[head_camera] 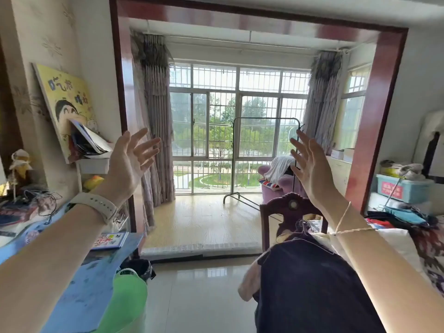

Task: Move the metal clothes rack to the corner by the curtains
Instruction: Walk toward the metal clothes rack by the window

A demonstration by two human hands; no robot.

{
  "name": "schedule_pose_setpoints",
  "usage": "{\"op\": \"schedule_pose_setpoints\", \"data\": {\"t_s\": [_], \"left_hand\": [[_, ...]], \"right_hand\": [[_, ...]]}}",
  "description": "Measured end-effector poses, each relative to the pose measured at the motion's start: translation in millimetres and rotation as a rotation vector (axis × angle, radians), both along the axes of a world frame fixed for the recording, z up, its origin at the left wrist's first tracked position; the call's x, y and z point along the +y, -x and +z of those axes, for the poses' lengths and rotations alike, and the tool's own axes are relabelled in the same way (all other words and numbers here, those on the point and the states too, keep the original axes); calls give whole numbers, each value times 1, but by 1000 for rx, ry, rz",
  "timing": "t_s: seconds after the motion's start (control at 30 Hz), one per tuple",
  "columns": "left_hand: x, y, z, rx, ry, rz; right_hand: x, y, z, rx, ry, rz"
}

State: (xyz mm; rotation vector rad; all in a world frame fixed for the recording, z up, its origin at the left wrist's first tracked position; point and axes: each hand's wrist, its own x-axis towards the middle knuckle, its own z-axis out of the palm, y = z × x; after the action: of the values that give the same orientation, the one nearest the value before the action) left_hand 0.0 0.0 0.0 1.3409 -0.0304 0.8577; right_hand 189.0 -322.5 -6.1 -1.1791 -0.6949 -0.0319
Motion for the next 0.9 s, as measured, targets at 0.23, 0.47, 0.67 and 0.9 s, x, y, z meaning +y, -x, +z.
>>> {"op": "schedule_pose_setpoints", "data": {"t_s": [0.23, 0.47, 0.67, 0.9], "left_hand": [[44, -52, 24, -21, -16, 40], [131, -148, 1, -28, -70, 25], [221, -263, 3, -30, -41, 7], [296, -429, 21, -62, 18, -129]], "right_hand": [[40, -51, 26, -103, 45, -65], [124, -147, 3, -49, 46, -40], [209, -256, 3, -35, -11, -92], [276, -394, 9, -39, -40, -185]]}}
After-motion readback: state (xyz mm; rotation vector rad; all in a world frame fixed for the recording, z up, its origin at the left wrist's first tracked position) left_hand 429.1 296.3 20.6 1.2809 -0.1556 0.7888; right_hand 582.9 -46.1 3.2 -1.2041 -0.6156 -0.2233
